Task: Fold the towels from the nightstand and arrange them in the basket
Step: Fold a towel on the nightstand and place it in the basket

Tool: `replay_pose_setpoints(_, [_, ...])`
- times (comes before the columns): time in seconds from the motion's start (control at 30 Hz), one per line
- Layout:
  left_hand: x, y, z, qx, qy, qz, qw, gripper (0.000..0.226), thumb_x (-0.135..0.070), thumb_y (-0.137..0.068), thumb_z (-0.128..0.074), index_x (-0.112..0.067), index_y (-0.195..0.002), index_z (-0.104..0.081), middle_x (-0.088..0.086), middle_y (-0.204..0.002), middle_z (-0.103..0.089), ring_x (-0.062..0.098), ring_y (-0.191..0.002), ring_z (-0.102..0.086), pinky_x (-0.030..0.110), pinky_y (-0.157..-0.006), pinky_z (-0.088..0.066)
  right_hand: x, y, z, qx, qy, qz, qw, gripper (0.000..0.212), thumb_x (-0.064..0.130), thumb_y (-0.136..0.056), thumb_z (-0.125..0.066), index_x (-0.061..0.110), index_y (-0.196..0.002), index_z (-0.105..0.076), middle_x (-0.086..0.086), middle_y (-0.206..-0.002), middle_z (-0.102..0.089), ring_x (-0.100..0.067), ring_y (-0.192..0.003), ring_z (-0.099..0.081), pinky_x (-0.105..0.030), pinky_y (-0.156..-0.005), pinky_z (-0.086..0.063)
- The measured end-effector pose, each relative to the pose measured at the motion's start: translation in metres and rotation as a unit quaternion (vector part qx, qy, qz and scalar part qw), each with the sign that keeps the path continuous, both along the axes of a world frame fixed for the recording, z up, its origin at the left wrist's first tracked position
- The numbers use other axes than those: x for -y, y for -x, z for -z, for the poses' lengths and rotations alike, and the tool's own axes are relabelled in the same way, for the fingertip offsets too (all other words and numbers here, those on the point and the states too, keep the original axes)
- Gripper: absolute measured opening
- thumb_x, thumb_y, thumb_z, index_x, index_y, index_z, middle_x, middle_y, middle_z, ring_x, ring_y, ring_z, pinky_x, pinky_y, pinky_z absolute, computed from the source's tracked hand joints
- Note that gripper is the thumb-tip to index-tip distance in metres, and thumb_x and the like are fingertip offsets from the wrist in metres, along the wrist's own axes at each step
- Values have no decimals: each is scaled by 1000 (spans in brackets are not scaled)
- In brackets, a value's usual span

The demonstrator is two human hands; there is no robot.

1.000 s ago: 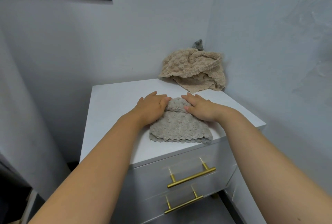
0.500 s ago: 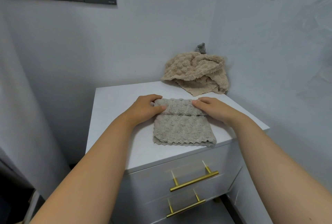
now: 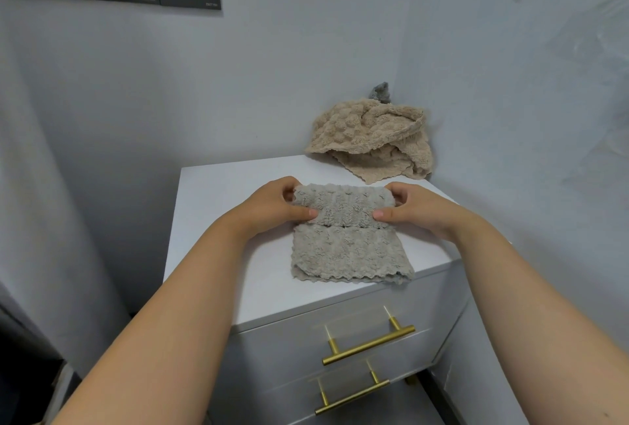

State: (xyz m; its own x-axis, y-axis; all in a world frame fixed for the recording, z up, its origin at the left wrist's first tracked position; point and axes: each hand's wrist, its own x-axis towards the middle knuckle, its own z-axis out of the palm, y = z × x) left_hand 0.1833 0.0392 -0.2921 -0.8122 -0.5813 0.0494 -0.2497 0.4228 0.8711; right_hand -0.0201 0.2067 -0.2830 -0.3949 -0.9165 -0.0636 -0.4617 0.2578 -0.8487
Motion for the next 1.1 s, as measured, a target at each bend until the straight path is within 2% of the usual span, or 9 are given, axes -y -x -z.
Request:
replay_pose_setpoints(0.1, [-3, -2, -2, -4, -17, 19, 1000, 36, -9, -75, -78, -10, -105, -57, -6, -83, -63, 0, -69, -62, 8, -63, -45, 0, 3, 3, 16, 19, 2, 1000, 47, 18, -73, -77, 3, -113, -58, -18, -113, -66, -32, -108, -62, -45, -103, -44])
replay_pose_setpoints(0.2, [-6, -1, -4, 2, -6, 32, 999, 37, -10, -74, -79, -19, -105, -61, -11, -88, -67, -5, -74, -63, 3, -63, -44, -1, 5, 3, 53, 43, -1, 998, 31, 3, -78, -72, 7, -105, -59, -11, -102, -71, -24, -95, -67, -33, -92, -50])
replay_pose_setpoints(0.37, [-5, 3, -2, -7, 5, 9, 1000, 23, -10, -75, -78, -21, -90, -66, -15, -83, -67, -14, -63, -59, 2, -58, -41, 0, 7, 4, 69, 31, -1, 997, 48, 5, -76, -75, 6, -119, -55, 1, -90, -73, -9, -86, -67, -21, -88, -50])
replay_pose_setpoints(0.43, [-6, 4, -1, -24, 5, -6, 1000, 22, -8, -76, -77, -21, -91, -67, -15, -81, -67, -14, -63, -59, 4, -60, -41, -1, 5, 3, 84, 31, -15, 996, 40, -2, -78, -71, 8, -115, -58, 3, -92, -73, -5, -85, -68, -17, -84, -51])
replay_pose_setpoints(0.53, [-7, 6, 1, -48, 17, -25, 998, 23, -8, -75, -78, -20, -92, -68, -10, -86, -70, -5, -74, -64, 13, -71, -46, 4, 0, 6, 116, 78, 13, 990, 41, -15, -78, -64, 2, -115, -59, -11, -107, -70, -16, -91, -69, -23, -83, -55])
replay_pose_setpoints(0.63, [-7, 11, 5, -61, 56, -61, 995, 28, -9, -73, -78, -13, -99, -68, -1, -96, -71, 10, -88, -64, 20, -77, -48, 15, -4, 15, 105, 148, 99, 978, 37, -18, -74, -66, 2, -105, -64, -14, -103, -70, -26, -95, -68, -39, -90, -53])
replay_pose_setpoints(0.7, [-7, 13, 7, -72, 85, -85, 990, 29, -9, -73, -78, -11, -99, -67, 0, -96, -69, 12, -88, -62, 17, -75, -45, 22, -7, 19, 69, 173, 129, 974, 31, -16, -71, -70, 8, -90, -66, -10, -94, -71, -26, -92, -67, -40, -87, -53])
replay_pose_setpoints(0.97, [-6, 14, 9, -82, 163, -111, 977, 24, -8, -69, -80, -14, -86, -64, 0, -88, -67, 13, -85, -57, 10, -68, -39, 20, -2, 20, 72, 182, 105, 975, 39, -19, -69, -69, 2, -101, -64, -14, -99, -70, -23, -91, -67, -36, -86, -54])
replay_pose_setpoints(1.1, [-5, 7, 4, -85, 120, -54, 988, 29, 2, -67, -79, -17, -82, -65, -7, -81, -65, -6, -77, -57, 0, -66, -37, 14, 5, 19, 119, 172, 46, 977, 44, -25, -70, -63, 11, -95, -65, -4, -88, -73, -18, -88, -69, -29, -82, -54])
